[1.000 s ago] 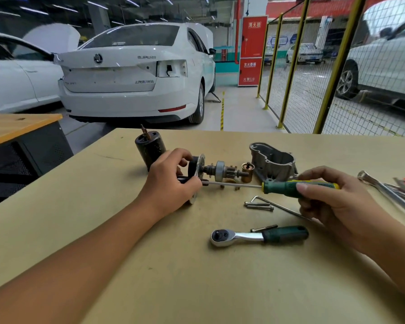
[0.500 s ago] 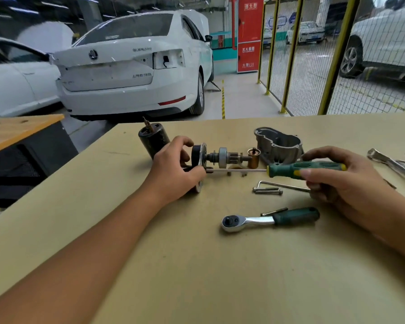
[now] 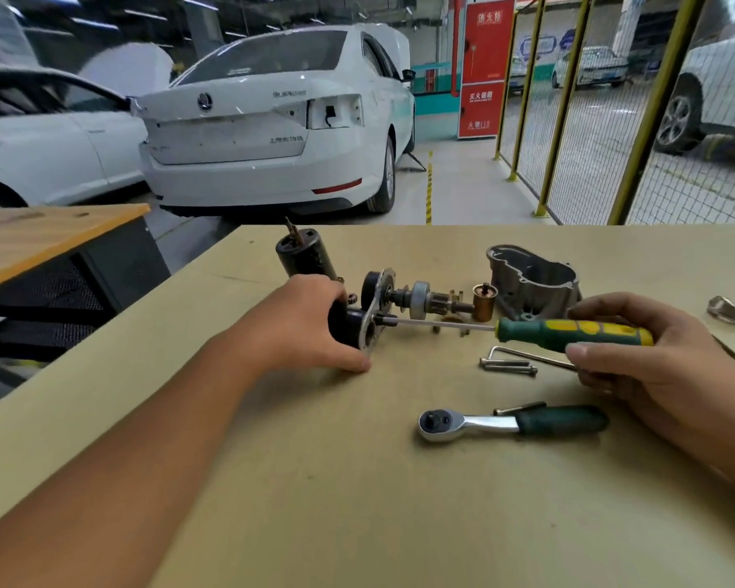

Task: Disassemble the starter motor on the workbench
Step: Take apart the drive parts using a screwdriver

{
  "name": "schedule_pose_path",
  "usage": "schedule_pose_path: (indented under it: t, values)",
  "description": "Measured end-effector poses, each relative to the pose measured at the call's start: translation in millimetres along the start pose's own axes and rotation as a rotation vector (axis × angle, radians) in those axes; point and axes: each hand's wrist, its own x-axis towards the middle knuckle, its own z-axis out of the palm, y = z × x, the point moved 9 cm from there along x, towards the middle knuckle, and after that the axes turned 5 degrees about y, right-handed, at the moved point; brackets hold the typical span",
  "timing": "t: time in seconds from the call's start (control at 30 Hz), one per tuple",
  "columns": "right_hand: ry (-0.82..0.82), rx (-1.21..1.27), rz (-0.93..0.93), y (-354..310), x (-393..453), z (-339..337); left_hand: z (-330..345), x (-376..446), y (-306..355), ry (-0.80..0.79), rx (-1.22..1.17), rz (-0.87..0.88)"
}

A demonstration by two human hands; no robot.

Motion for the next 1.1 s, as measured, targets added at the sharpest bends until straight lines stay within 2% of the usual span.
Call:
schedule_pose_path:
  t: [0.1, 0.2, 0.5, 0.87, 1.1]
  values:
    - [-0.043, -0.070, -0.011, -2.7, -2.8, 9.2, 1.0, 0.4, -2.9, 0.043, -0.040, 0.010]
    - [-0.008, -0.086, 0.005, -1.8, -1.3, 4.5, 2.7, 1.2, -4.3, 0.063, -0.066, 0.027]
    - [0.028, 0.046, 0.011, -3.5, -2.4, -2.7, 9.9, 1.8, -3.2, 0.044, -0.215, 0.019]
    - [0.079, 0.041, -0.156, -25.6, -1.9, -11.5, 18.2, 0.4, 1.0, 0.004, -0.312, 0.026]
    - [0.084, 0.115, -0.159, -25.9, -0.7, -16.7, 30.6, 0.4, 8.3, -0.059, -0.322, 0.065]
